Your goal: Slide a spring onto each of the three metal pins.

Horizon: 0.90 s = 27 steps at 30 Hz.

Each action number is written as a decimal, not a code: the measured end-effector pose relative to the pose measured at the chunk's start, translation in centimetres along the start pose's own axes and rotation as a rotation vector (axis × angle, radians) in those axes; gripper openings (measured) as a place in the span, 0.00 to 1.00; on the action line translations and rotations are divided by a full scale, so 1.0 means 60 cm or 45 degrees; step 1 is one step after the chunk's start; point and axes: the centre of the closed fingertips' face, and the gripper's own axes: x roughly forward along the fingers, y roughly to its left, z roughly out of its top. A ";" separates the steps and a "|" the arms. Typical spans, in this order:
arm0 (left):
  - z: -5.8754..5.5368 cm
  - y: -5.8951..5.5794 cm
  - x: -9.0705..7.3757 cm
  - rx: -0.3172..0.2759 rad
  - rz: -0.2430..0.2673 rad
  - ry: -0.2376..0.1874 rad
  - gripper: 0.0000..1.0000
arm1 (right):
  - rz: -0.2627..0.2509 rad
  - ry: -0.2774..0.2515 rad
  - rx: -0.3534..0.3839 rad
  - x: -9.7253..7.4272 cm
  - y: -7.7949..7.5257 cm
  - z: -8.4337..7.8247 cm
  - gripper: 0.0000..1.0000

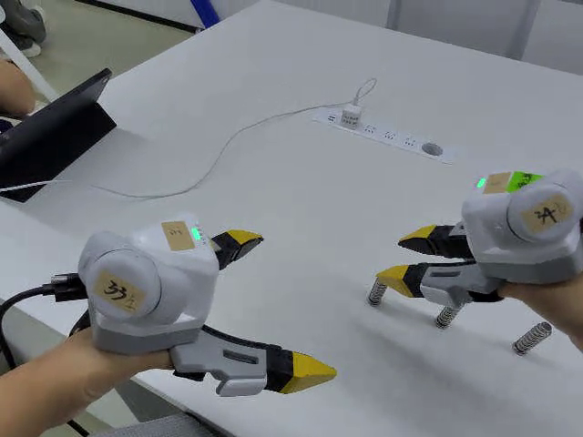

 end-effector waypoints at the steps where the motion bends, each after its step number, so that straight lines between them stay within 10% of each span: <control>1: 0.005 0.000 -0.001 -0.014 0.002 -0.015 1.00 | -0.019 -0.013 -0.004 -0.005 -0.001 -0.002 0.39; 12: 0.045 0.012 -0.008 -0.031 0.039 -0.073 1.00 | -0.164 -0.069 0.151 -0.072 -0.019 -0.052 0.48; 27: 0.044 -0.008 0.007 -0.051 0.022 -0.066 1.00 | -0.427 -0.153 0.286 -0.196 -0.033 -0.120 0.67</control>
